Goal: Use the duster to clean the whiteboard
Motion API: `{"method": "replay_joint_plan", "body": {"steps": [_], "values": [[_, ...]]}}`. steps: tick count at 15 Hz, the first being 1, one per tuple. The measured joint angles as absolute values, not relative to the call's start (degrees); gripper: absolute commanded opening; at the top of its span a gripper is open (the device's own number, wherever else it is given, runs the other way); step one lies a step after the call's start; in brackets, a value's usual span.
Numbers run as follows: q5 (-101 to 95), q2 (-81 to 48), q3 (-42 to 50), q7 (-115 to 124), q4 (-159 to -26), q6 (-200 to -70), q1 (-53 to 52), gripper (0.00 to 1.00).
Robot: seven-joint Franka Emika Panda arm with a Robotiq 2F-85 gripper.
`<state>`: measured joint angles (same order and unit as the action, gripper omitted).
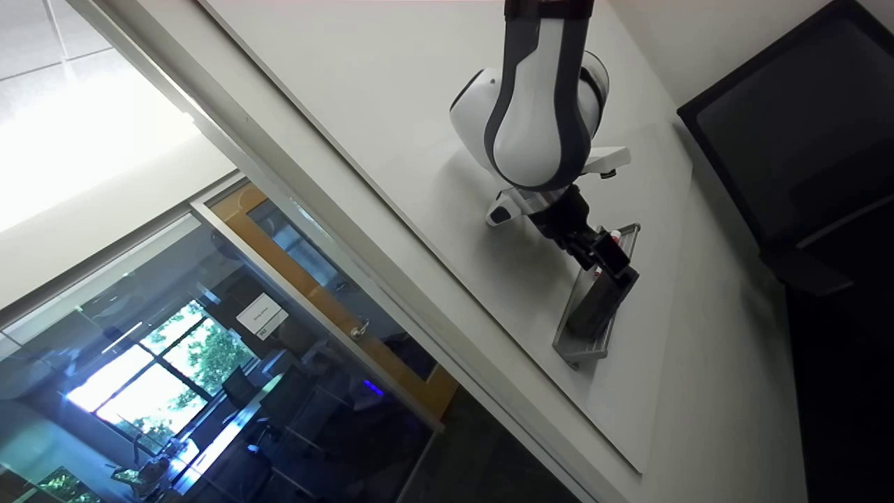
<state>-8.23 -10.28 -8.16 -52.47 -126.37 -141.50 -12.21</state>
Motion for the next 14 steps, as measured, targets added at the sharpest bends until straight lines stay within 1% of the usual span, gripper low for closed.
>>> {"method": "replay_joint_plan", "body": {"steps": [7, 10, 14], "values": [[-8.25, -10.99, -8.34, -52.47, -126.37, -141.75, -11.80, 0.93], [-8.25, -11.33, -8.38, -52.47, -126.37, -141.79, -11.72, 0.94], [-8.25, -11.94, -8.39, -52.47, -126.37, -141.86, -11.68, 0.90]]}}
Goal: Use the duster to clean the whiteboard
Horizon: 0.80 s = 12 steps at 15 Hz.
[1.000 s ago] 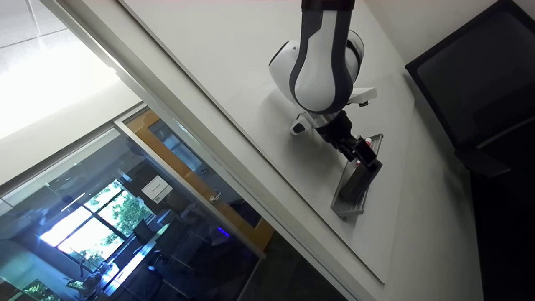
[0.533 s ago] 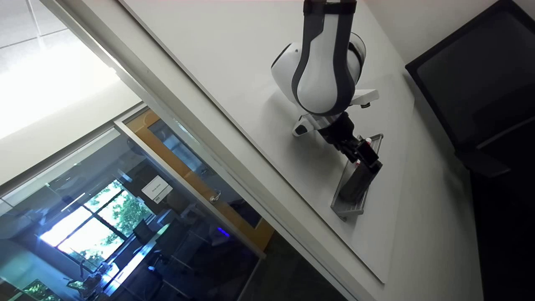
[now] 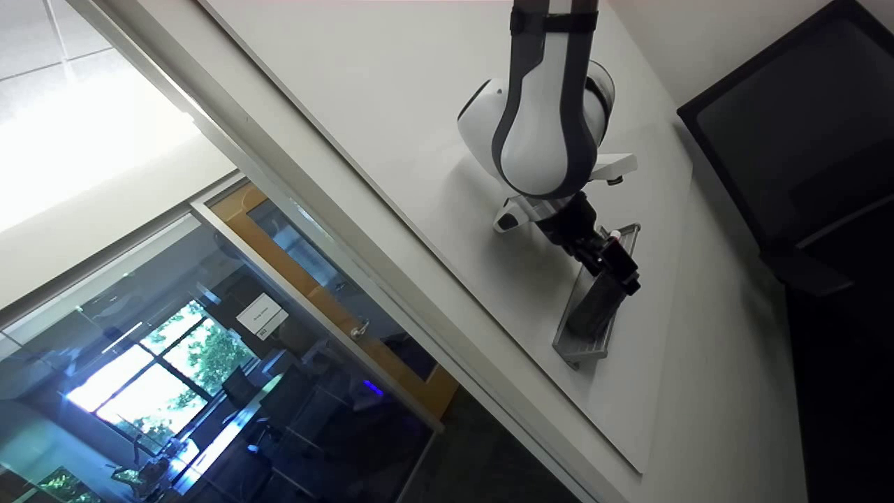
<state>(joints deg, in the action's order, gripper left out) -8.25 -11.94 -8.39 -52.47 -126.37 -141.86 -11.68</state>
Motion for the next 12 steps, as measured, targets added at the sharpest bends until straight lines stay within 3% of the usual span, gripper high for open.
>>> {"method": "replay_joint_plan", "body": {"steps": [1, 2, 3, 5, 8, 12], "values": [[-8.25, -12.08, -8.39, -52.47, -126.36, -141.87, -11.67, 0.89], [-8.25, -12.24, -8.39, -52.47, -126.36, -141.88, -11.67, 0.80], [-8.26, -12.42, -8.39, -52.47, -126.35, -141.89, -11.66, 0.65], [-8.26, -12.73, -8.40, -52.47, -126.35, -141.91, -11.66, 0.56], [-8.28, -12.84, -8.41, -52.47, -126.35, -141.93, -11.66, 0.32], [-8.67, -12.76, -8.41, -52.44, -126.36, -141.93, -11.67, 0.32]]}}
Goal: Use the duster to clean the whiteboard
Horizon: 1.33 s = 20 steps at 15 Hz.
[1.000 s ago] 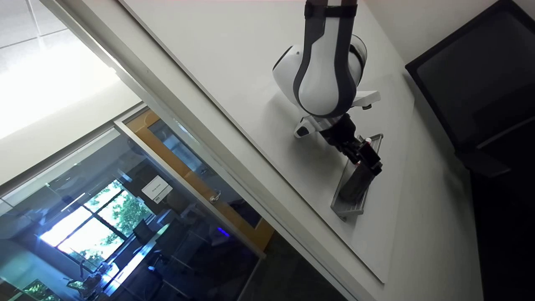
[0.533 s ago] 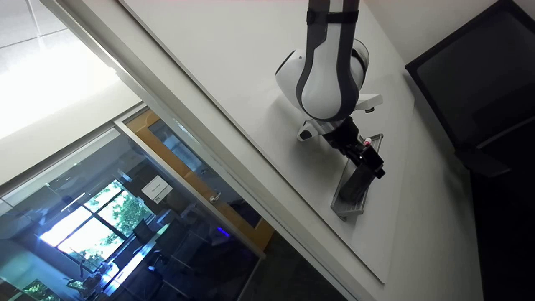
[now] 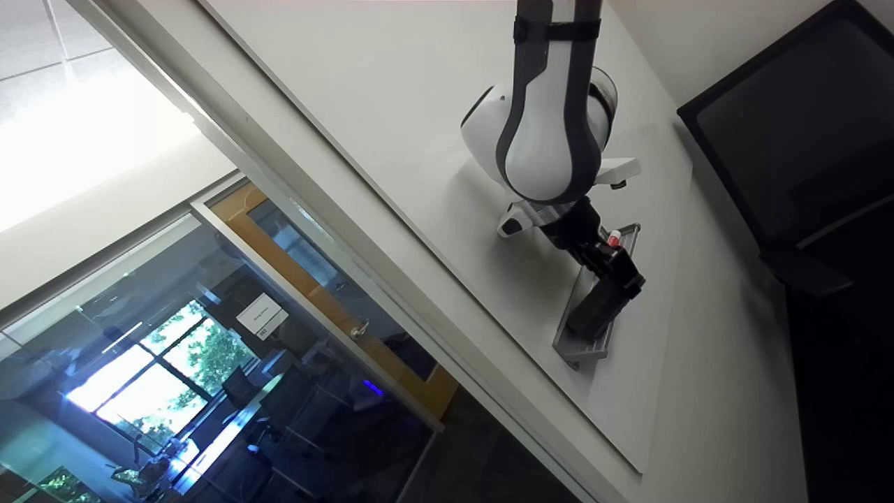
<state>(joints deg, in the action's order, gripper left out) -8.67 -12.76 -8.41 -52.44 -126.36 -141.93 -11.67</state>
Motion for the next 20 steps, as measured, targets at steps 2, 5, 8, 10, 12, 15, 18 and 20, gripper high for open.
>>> {"method": "replay_joint_plan", "body": {"steps": [2, 5, 8, 10, 12, 15, 18, 20], "values": [[-8.79, -12.40, -8.45, -52.23, -126.54, -141.94, -11.67, 0.32], [-8.38, -10.49, -8.74, -49.70, -128.06, -142.61, -11.67, 0.32], [-5.77, -6.22, -8.95, -46.54, -132.02, -146.08, -11.42, 0.32], [-2.73, -2.72, -8.95, -45.37, -135.25, -149.47, -10.81, 0.32], [0.95, 0.72, -8.93, -44.65, -138.88, -153.48, -10.17, 0.32], [5.14, 4.75, -8.48, -43.78, -143.44, -159.62, -10.01, 0.32], [7.33, 7.74, -7.52, -40.97, -146.95, -163.90, -10.25, 0.32], [11.20, 9.21, -7.39, -40.23, -148.93, -166.68, -10.35, 0.32]]}}
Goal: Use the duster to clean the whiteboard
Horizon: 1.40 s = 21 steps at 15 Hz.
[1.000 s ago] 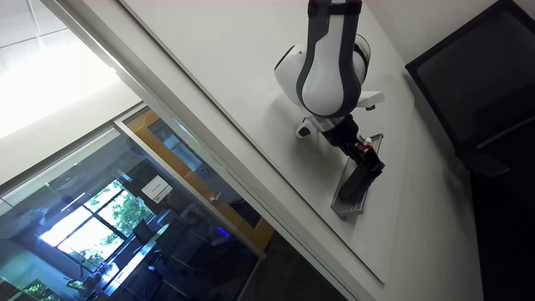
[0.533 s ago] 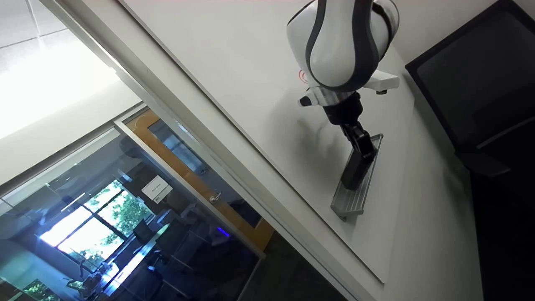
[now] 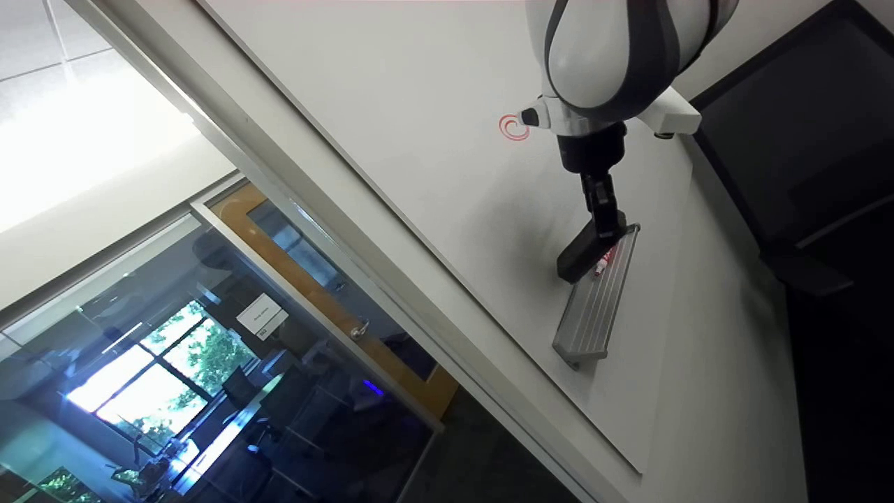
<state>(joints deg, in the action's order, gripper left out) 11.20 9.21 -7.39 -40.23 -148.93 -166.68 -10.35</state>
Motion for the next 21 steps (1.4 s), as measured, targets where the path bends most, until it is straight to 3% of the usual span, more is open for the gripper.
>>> {"method": "replay_joint_plan", "body": {"steps": [4, 5, 9, 10, 18, 21], "values": [[26.53, 10.23, -6.69, -40.69, -152.12, -175.07, -14.79, 0.32], [31.45, 10.27, -5.86, -41.62, -152.49, -177.11, -17.46, 0.57], [39.77, 11.35, -3.36, -44.45, -152.69, -178.24, -24.46, 0.57], [39.77, 11.46, -3.25, -44.46, -152.71, -178.24, -24.53, 0.32], [38.98, 8.99, -8.08, -36.46, -154.46, -188.37, -17.54, 0.32], [29.59, 8.92, -7.69, -23.95, -154.66, -189.39, -12.15, 0.32]]}}
